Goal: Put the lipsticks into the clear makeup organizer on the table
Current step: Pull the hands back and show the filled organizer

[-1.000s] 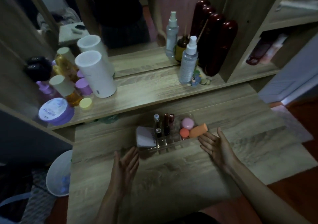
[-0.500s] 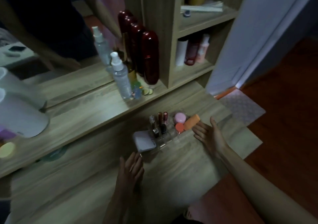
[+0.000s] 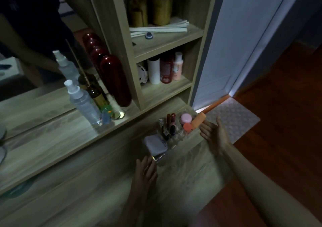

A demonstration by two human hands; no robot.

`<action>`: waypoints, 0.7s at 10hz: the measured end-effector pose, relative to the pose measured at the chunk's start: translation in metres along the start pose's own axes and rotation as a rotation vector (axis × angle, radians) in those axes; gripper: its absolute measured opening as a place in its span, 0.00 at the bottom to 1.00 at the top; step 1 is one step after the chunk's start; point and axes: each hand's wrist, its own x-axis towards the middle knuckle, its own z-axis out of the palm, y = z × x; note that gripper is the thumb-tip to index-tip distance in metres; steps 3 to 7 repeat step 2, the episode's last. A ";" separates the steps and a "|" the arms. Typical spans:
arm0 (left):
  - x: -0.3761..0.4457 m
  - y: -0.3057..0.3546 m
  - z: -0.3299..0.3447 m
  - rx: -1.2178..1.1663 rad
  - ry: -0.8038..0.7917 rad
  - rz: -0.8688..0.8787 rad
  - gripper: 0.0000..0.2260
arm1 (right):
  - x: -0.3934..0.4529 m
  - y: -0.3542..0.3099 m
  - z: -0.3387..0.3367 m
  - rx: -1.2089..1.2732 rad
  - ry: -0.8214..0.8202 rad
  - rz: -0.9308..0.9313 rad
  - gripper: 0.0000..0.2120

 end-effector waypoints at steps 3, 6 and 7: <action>0.004 -0.002 0.016 -0.061 0.047 0.017 0.20 | 0.015 -0.004 -0.014 0.057 -0.054 0.005 0.32; 0.004 -0.002 0.016 -0.061 0.047 0.017 0.20 | 0.015 -0.004 -0.014 0.057 -0.054 0.005 0.32; 0.004 -0.002 0.016 -0.061 0.047 0.017 0.20 | 0.015 -0.004 -0.014 0.057 -0.054 0.005 0.32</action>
